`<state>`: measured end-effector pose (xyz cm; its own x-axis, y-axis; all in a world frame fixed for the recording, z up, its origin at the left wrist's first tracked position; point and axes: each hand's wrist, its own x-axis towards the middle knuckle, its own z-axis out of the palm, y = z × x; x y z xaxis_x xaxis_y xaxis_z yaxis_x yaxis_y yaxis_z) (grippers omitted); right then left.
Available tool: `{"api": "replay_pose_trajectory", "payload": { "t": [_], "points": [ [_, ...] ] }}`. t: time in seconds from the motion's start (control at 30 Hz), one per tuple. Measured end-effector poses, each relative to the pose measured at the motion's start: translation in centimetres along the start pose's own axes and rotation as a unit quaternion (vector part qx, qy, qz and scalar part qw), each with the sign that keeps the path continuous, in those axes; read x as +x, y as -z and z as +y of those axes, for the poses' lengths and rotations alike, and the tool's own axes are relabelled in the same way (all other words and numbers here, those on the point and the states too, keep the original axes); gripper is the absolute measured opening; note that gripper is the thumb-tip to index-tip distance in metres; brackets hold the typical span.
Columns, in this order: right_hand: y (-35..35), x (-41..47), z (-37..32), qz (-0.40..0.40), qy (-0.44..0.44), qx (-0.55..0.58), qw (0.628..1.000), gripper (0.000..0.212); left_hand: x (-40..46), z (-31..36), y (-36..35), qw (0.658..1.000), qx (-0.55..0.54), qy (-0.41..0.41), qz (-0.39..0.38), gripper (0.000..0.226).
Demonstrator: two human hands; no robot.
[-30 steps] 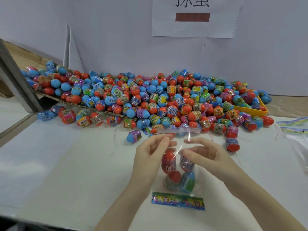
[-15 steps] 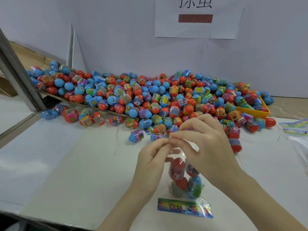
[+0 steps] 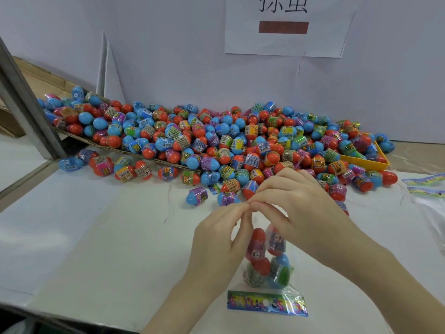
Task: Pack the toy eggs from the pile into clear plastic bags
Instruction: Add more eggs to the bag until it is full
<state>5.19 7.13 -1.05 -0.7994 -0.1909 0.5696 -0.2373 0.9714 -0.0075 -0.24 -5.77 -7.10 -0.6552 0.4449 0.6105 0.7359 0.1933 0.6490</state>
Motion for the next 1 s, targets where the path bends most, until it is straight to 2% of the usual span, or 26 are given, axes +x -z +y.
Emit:
{"api": "replay_pose_trajectory", "payload": {
  "t": [0.1,0.23,0.37,0.6,0.7,0.77,1.0],
  "points": [
    [0.04,0.04,0.36,-0.017,-0.024,0.042,0.999,0.015,-0.04,-0.05,0.09,1.0,0.008,-0.014,-0.002,0.036],
    [-0.07,0.06,0.47,-0.015,-0.014,0.019,1.0,0.015,-0.01,-0.04,0.09,1.0,0.004,-0.018,-0.003,0.035],
    [-0.14,0.04,0.42,0.002,-0.029,0.01,1.0,0.03,-0.12,-0.02,0.0,1.0,-0.013,-0.018,-0.001,0.034],
    [-0.42,-0.17,0.47,0.052,-0.06,-0.02,0.997,0.03,-0.28,0.36,0.01,0.996,-0.079,0.03,-0.011,0.038],
    [-0.46,-0.38,0.65,0.045,-0.048,0.008,0.998,0.031,-0.19,0.38,0.04,0.995,-0.089,0.046,-0.008,0.023],
    [-0.54,-0.53,0.62,0.031,-0.035,0.022,0.999,0.031,-0.15,0.44,0.09,0.995,-0.089,0.047,-0.005,0.026],
    [0.19,0.14,0.94,0.011,0.013,0.001,1.0,0.013,0.04,0.49,0.74,0.998,0.029,-0.048,-0.029,0.032]
  ]
}}
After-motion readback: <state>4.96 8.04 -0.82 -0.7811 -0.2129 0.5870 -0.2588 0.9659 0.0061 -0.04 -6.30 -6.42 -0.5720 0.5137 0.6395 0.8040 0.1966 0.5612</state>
